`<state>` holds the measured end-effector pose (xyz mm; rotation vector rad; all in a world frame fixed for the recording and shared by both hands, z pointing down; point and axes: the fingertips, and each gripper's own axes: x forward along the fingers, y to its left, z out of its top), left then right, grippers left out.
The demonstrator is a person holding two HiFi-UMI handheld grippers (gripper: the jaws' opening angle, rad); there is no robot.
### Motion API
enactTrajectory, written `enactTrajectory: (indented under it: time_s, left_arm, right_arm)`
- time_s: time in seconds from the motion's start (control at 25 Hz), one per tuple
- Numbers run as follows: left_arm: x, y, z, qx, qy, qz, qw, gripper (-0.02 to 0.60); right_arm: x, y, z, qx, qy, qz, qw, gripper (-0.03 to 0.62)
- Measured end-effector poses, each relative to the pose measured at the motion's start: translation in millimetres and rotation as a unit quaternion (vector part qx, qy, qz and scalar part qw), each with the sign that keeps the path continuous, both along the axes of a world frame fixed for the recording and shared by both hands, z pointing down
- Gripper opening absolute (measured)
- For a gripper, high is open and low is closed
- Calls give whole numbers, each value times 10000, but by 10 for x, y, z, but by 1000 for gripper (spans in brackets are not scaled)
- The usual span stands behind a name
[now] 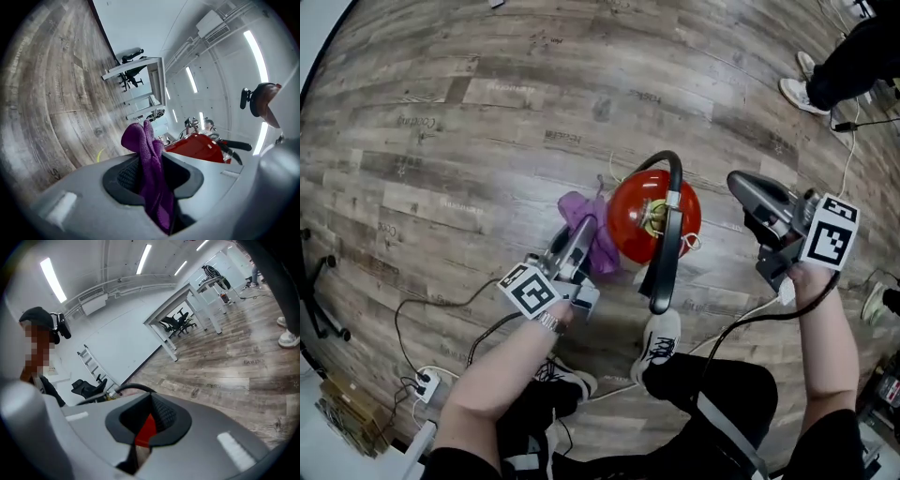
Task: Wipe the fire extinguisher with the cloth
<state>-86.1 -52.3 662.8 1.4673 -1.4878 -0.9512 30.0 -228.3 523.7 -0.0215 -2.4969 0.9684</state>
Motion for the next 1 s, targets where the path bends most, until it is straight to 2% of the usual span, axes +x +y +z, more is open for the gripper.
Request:
enactTrajectory:
  time_s: [0.2, 0.4, 0.48, 0.6, 0.68, 0.72, 0.84, 1.0]
  left_arm:
    - [-51, -52, 652, -371, -260, 262, 9986, 101]
    - [-14, -31, 1385, -937, -501, 552, 9928, 101]
    - [9, -9, 1688, -1299, -724, 807, 9856, 100]
    - [113, 63, 2111, -1889, -1090, 1392, 9660, 103]
    - [168, 120, 2259, -2102, -1131, 1593, 9579, 103]
    - [170, 125, 2279, -2111, -1053, 1567, 9591, 103]
    - [140, 51, 2181, -1870, -575, 1325, 9717, 103]
    - [52, -73, 1657, -1056, 110, 1292, 9859, 103]
  right_arm:
    - [24, -16, 763, 18, 216, -200, 9996, 5]
    - [37, -65, 1306, -102, 320, -115, 9994, 5]
    - [30, -85, 1423, -170, 326, -41, 9993, 5]
    - [43, -112, 1493, -207, 329, 118, 9992, 5]
    - [63, -78, 1498, -227, 309, 187, 9991, 5]
    - [69, -52, 1490, -227, 298, 187, 9991, 5]
    - [80, -36, 1443, -177, 247, 181, 9994, 5]
    - [118, -105, 1382, -314, 10, 423, 9986, 5]
